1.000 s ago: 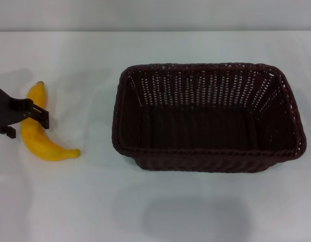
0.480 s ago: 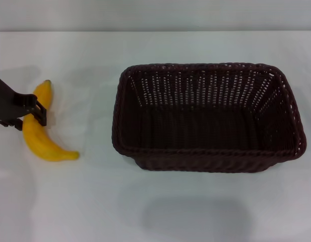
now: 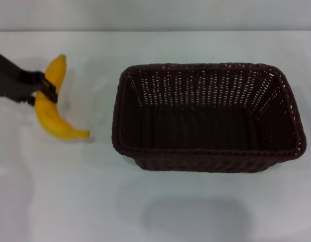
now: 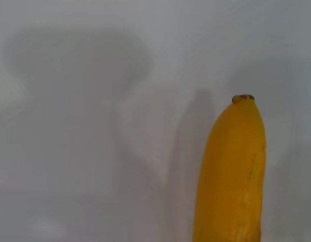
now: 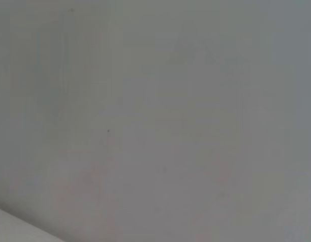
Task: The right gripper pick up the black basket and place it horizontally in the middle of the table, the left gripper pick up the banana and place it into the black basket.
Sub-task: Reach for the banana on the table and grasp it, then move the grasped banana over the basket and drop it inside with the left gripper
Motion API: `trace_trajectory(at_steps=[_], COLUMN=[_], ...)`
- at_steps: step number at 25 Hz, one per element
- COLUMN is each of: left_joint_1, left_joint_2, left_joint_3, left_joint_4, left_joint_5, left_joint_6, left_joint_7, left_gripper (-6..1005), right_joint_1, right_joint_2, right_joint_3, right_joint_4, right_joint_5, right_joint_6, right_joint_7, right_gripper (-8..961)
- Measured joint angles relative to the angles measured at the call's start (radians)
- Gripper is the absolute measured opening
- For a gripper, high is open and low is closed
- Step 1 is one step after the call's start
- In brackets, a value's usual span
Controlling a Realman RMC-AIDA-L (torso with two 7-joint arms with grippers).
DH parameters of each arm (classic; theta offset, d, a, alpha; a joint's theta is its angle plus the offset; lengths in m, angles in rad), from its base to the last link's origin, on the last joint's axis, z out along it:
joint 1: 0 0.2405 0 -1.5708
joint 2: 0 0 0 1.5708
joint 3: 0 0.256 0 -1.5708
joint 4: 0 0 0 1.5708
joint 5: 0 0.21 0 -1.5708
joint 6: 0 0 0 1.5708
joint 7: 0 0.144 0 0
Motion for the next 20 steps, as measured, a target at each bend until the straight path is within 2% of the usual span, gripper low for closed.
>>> trace_trajectory(at_steps=[7, 11, 13, 18, 20], left_joint_1=[0.005, -0.01, -0.024, -0.084, -0.112], left_joint_2=[0.051, 0.058, 0.044, -0.017, -0.034], left_joint_3=[-0.003, 0.003, 0.014, 0.082, 0.108], left_joint_4=[0.154, 0.166, 0.148, 0.091, 0.074], left_joint_5=[-0.329, -0.454, -0.47, -0.47, -0.471], left_joint_6=[-0.224, -0.315, -0.327, -0.282, -0.26], left_joint_7=[0.184, 0.287, 0.338, 0.408, 0.422], left_gripper=[491, 495, 496, 501, 502], right_joint_1=[-0.001, -0.006, -0.005, -0.003, 0.0], right_joint_2=[0.0, 0.0, 0.0, 0.001, 0.001], right_joint_3=[0.001, 0.001, 0.001, 0.002, 0.0], right_joint_4=[0.002, 0.004, 0.012, 0.027, 0.031], right_joint_5=[0.003, 0.005, 0.005, 0.005, 0.005], right_joint_6=[0.004, 0.015, 0.026, 0.039, 0.04], right_joint_7=[0.001, 0.008, 0.009, 0.01, 0.01], right_gripper=[484, 484, 484, 484, 484])
